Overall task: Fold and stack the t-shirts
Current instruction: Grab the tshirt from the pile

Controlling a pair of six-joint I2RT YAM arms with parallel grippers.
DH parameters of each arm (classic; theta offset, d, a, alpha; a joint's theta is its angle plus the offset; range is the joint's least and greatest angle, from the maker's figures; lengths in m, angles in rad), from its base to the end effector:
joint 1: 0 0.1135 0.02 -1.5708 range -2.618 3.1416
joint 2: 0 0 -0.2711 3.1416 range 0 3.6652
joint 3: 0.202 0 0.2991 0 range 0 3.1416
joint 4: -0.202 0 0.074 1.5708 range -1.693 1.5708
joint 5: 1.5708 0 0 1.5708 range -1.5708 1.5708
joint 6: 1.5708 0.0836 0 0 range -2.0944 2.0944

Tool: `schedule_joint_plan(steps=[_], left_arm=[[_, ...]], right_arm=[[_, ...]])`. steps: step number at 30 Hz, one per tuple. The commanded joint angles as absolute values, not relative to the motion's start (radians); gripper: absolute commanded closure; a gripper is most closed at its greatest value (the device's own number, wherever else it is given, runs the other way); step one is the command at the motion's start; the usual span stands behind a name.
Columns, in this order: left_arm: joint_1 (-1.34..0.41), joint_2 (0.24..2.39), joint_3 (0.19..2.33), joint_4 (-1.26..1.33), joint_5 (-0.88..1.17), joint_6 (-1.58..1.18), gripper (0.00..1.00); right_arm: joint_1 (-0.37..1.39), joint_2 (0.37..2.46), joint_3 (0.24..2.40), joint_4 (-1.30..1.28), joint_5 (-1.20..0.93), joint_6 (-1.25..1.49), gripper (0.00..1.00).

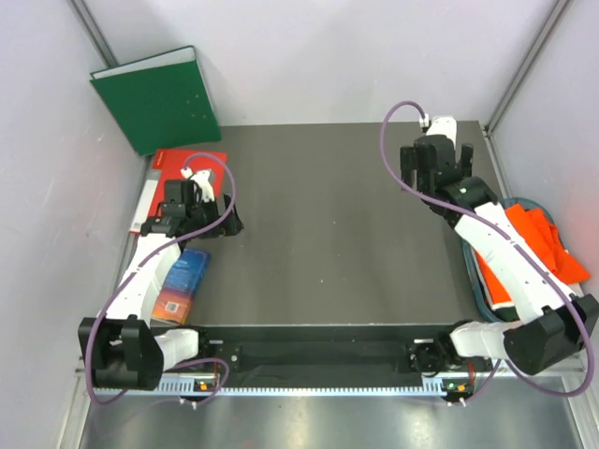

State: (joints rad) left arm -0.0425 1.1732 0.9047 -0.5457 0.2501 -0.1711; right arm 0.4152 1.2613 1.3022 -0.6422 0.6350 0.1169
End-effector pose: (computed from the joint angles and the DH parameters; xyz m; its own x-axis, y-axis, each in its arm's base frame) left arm 0.3187 -0.0343 0.2309 -0.7518 -0.1331 -0.6458 0.0841 0.9520 -0.2942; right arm 0.3350 0.0935 0.3637 -0.4998 -0.1177 -0.8581 0.1824 0.9542 -0.2371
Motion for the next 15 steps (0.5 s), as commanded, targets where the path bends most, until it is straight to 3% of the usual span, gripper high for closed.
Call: schedule_joint_plan(steps=[1, 8, 15], left_arm=[[-0.048, 1.198, 0.957, -0.506, 0.249, -0.239, 0.01], [-0.046, 1.330, 1.092, -0.552, 0.114, -0.281, 0.01], [-0.043, 1.601, 1.340, -0.655, 0.041, -0.233, 0.01]], right_arm=[[0.405, 1.342, 1.334, -0.638, 0.605, 0.121, 0.00], [0.259, 1.554, 1.609, -0.718, 0.515, 0.121, 0.00], [0.053, 1.499, 1.578, -0.689, 0.636, 0.181, 0.00]])
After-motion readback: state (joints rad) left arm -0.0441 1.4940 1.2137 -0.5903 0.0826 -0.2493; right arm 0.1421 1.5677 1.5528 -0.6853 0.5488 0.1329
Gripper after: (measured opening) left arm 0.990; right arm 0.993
